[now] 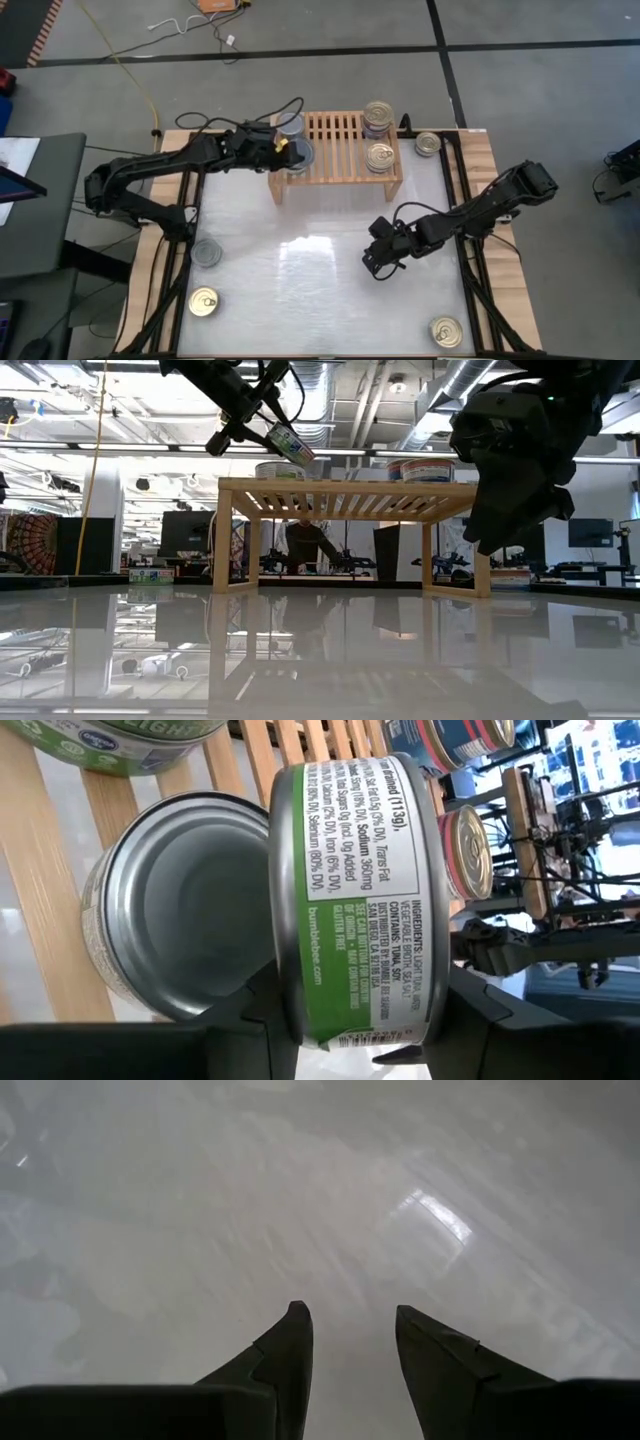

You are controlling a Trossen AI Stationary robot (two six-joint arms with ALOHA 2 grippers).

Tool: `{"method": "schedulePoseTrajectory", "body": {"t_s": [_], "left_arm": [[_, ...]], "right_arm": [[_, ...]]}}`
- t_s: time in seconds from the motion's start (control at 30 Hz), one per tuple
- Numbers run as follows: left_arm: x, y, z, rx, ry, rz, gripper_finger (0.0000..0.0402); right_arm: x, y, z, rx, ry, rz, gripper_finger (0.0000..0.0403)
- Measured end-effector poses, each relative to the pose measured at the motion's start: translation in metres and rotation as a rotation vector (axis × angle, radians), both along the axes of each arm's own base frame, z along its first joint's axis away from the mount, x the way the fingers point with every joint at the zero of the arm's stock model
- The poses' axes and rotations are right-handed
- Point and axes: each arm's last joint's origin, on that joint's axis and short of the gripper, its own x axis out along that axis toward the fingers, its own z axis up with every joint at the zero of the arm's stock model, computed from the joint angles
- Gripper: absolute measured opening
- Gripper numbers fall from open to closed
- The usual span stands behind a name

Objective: Stack canned seafood by type on shelf
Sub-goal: Stack the green tuna can on top of the other green tuna can on the shelf

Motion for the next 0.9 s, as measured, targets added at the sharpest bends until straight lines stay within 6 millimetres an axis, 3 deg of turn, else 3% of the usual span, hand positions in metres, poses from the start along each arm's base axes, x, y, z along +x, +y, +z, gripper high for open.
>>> {"method": "schedulePoseTrajectory", "body": {"t_s": [0.4,0.6,0.9], "left_arm": [[-0.0012,-0.0022,-0.0033,0.061,0.069,-0.059,0.0235],[-0.0021,-0.0004,-0.0036,0.041,0.064,0.02,0.0239],[-0.0023,-0.0007,-0.004,0.082,0.088,-0.008,0.0238]], "right_arm": [[0.0001,0.0,0.0,0.002,-0.001,-0.001,0.0169],[0.0006,-0.0022,0.0006,0.005,-0.002,-0.008,0.0169],[0.001,-0.0037,0.0005,0.006,0.0,-0.012,0.0169]]}}
